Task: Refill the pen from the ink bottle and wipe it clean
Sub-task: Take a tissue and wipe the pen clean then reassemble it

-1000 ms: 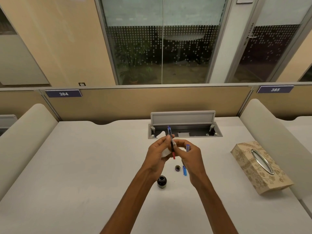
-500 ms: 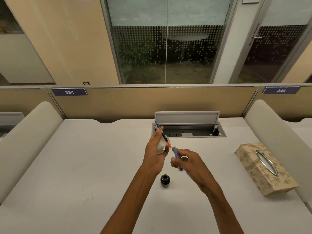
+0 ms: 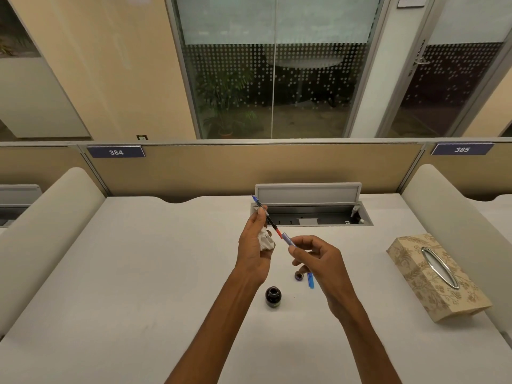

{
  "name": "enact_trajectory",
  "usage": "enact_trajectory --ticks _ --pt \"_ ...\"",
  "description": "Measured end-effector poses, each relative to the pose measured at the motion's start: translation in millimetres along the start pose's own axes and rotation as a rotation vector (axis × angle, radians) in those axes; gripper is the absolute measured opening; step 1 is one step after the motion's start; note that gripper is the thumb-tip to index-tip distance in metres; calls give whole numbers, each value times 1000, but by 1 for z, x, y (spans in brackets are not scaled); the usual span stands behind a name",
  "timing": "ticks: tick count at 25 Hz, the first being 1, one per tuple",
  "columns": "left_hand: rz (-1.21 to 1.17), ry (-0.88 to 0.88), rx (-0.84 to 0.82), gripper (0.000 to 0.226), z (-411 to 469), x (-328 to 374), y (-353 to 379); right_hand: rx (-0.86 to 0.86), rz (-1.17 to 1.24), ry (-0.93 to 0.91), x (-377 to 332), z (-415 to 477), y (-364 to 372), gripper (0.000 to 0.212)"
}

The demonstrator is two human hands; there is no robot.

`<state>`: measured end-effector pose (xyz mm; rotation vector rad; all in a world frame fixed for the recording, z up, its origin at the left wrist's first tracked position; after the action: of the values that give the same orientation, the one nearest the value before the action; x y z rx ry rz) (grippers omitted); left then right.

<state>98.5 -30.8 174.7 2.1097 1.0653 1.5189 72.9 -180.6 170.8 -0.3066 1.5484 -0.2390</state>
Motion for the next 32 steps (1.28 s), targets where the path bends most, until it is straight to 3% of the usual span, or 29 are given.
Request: enact_trajectory --ticks 7,12,15,28,32 --pt "100 67 -13 42 3 3 -1 76 26 1 8 4 -14 17" --pt "227 122 24 26 7 5 -5 91 38 -4 9 7 -17 17" --pt "261 155 -7 30 6 6 -3 123 45 0 10 10 -18 14" --pt "246 164 17 42 8 7 -6 145 29 -24 8 16 -19 17" --pt "264 175 11 28 10 9 -5 162 2 -60 5 19 -21 19"
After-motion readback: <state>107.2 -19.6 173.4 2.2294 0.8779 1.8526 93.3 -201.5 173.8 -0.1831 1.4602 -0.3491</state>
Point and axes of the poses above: each hand's wrist, its own z-axis towards the middle knuckle, its own y-axis out of the palm, x = y × z, the point moved 5 cm from there along z, towards the middle knuckle, and after that the axes turned 13 degrees about -z, right-handed, at the moved point
